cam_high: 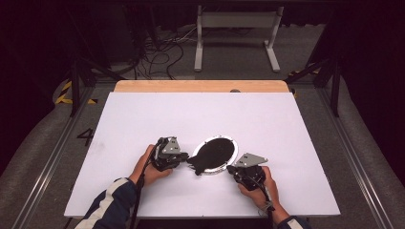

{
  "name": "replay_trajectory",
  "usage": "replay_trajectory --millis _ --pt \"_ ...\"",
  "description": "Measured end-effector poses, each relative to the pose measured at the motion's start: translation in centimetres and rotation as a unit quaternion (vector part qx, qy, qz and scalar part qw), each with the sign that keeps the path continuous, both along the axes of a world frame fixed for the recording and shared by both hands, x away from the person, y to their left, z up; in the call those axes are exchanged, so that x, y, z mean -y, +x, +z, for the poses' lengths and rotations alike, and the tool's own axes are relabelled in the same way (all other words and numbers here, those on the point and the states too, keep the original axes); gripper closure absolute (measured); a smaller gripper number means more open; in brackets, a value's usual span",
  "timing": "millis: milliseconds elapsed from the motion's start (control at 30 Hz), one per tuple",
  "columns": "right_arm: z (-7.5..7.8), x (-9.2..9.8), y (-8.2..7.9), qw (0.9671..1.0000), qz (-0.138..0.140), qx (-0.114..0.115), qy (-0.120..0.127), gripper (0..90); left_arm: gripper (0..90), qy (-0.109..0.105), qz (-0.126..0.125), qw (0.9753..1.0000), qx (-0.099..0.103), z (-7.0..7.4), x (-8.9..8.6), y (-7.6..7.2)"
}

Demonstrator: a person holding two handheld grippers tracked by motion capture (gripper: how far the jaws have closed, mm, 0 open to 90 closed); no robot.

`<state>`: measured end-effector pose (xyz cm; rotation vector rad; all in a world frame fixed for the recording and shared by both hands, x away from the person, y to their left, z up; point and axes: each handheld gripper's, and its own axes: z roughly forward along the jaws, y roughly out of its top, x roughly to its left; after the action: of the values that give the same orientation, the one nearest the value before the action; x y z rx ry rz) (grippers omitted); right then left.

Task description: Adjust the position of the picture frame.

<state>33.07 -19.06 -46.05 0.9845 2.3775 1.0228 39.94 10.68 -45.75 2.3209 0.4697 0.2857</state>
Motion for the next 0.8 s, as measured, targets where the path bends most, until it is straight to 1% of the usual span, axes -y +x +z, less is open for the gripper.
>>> replay_trajectory --millis 100,167,233,300,367,433,533,600,667,700,733,767,800 --pt "-0.1 -0.2 0.2 1.0000 -0.003 0.004 -0.001 90.0 87.8 -0.004 -0.006 1.0000 -0.007 0.0 0.0 -0.1" --pt "-0.1 -0.3 0.2 1.0000 -0.005 0.006 -0.003 90.0 89.1 -0.001 -0.003 1.0000 -0.006 0.0 0.0 -0.2" --pt "-0.1 -0.5 0.3 0.9999 -0.008 0.009 -0.007 90.0 89.4 -0.010 0.001 0.9998 -0.016 -0.1 -0.1 -0.2" --pt "-0.1 -0.5 0.3 0.9999 -0.008 0.010 -0.008 90.0 89.4 -0.011 0.000 0.9998 -0.018 -0.1 -0.1 -0.2" --pt "0.0 -0.9 0.5 0.9994 -0.010 0.019 -0.028 90.0 89.7 -0.011 -0.004 0.9997 -0.022 -0.1 -0.2 -0.4" --pt "0.0 -1.1 0.6 0.9992 -0.013 0.022 -0.032 90.0 89.7 -0.013 -0.005 0.9996 -0.025 -0.1 -0.2 -0.4" --pt "0.0 -1.1 1.1 0.9991 -0.018 0.024 -0.030 90.0 89.8 -0.015 -0.010 0.9993 -0.032 -0.2 0.1 -0.7" --pt "0.0 -1.1 1.4 0.9990 -0.022 0.024 -0.031 90.0 89.8 -0.009 -0.016 0.9994 -0.028 -0.2 0.4 -1.0" --pt "0.1 -1.2 1.8 0.9985 -0.021 0.027 -0.042 90.0 89.7 -0.007 -0.019 0.9994 -0.030 -0.1 0.6 -1.2" --pt "0.1 -1.3 2.0 0.9980 -0.020 0.032 -0.051 90.0 89.6 -0.005 -0.018 0.9994 -0.029 -0.1 0.8 -1.3" --pt "0.1 -1.3 2.3 0.9978 -0.022 0.034 -0.052 90.0 89.6 -0.004 -0.016 0.9994 -0.030 -0.1 1.0 -1.4" --pt "0.1 -1.3 2.4 0.9980 -0.023 0.033 -0.049 90.0 89.6 0.001 -0.016 0.9996 -0.025 -0.1 1.1 -1.5" --pt "0.1 -1.3 2.6 0.9981 -0.024 0.032 -0.046 90.0 89.5 0.000 -0.015 0.9996 -0.024 -0.1 1.2 -1.5"
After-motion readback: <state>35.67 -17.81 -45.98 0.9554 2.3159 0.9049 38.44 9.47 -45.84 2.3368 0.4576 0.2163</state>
